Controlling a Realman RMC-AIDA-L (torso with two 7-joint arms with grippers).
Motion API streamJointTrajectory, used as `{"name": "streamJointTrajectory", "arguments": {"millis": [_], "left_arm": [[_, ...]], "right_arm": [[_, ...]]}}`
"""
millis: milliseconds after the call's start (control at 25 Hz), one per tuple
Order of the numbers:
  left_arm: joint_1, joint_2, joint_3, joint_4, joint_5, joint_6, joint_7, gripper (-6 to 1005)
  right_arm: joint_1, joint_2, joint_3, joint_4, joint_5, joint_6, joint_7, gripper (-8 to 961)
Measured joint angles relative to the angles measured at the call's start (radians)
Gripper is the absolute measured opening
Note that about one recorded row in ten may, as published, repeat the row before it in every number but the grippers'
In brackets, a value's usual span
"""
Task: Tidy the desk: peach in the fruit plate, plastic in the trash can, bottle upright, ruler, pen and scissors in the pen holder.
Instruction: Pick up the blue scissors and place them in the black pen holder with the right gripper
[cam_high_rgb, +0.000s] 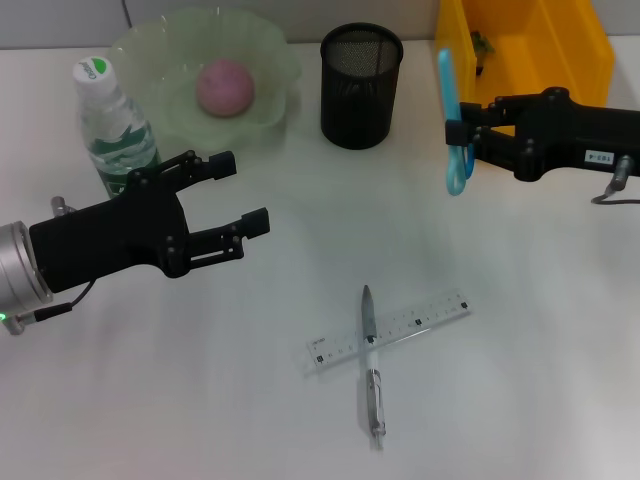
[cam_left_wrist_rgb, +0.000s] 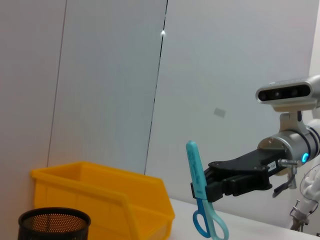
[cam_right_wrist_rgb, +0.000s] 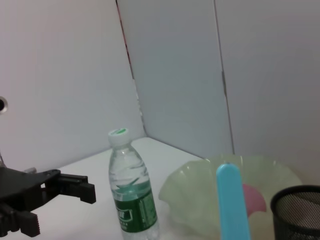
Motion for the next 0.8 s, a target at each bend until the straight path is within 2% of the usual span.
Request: {"name": "streamJointTrajectory", "arguments": {"millis": [400, 800], "left_arm": [[-0.002, 0.001, -0.008, 0.0, -0.003, 0.005, 0.0, 832], [-0.012, 0.001, -0.006, 0.002, -0.003, -0.009, 0.034, 832]], "right_arm": [[0.008, 0.0, -0.003, 0.033, 0.007, 0.007, -0.091, 220], [0.001, 0.003, -0.015, 0.056, 0.009, 0.081, -0.395, 220]]}}
